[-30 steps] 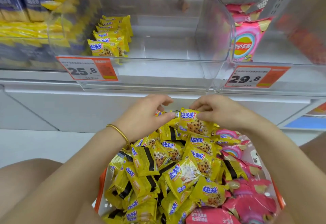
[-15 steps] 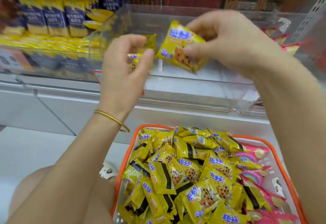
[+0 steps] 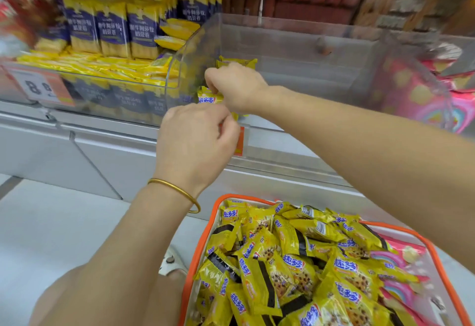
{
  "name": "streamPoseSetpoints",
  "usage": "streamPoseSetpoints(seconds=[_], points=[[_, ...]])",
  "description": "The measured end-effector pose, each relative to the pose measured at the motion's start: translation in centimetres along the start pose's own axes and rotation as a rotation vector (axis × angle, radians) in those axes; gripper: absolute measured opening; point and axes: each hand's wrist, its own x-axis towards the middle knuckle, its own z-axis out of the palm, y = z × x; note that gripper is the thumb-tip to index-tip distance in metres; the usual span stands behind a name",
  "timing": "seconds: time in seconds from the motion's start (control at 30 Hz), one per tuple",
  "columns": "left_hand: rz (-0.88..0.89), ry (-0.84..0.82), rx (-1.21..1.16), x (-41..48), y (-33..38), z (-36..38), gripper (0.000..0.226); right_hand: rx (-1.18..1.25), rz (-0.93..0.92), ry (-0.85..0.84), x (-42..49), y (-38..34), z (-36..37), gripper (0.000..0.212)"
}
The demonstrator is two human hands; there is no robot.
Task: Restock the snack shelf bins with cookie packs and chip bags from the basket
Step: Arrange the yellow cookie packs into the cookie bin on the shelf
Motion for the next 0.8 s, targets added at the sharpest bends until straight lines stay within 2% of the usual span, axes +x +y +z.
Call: streamPoseSetpoints(seconds=[0.23, 0.47, 0.8], points=[[0.014, -0.009, 0.0, -0.2, -0.2, 0.1, 0.042, 0.065, -0.062, -0.047, -0.3, 1.0, 0.5, 0.038], [0.001, -0.002, 0.008, -0.3, 0.0, 0.2, 0.035, 0.089, -0.092, -0.036, -0.2, 1.0, 0.6, 0.037], [0.011, 0.022, 0.015, -0.6, 0.0, 0.4, 0.031, 0.081, -0.088, -0.009, -0.4, 1.9, 0.7, 0.049]])
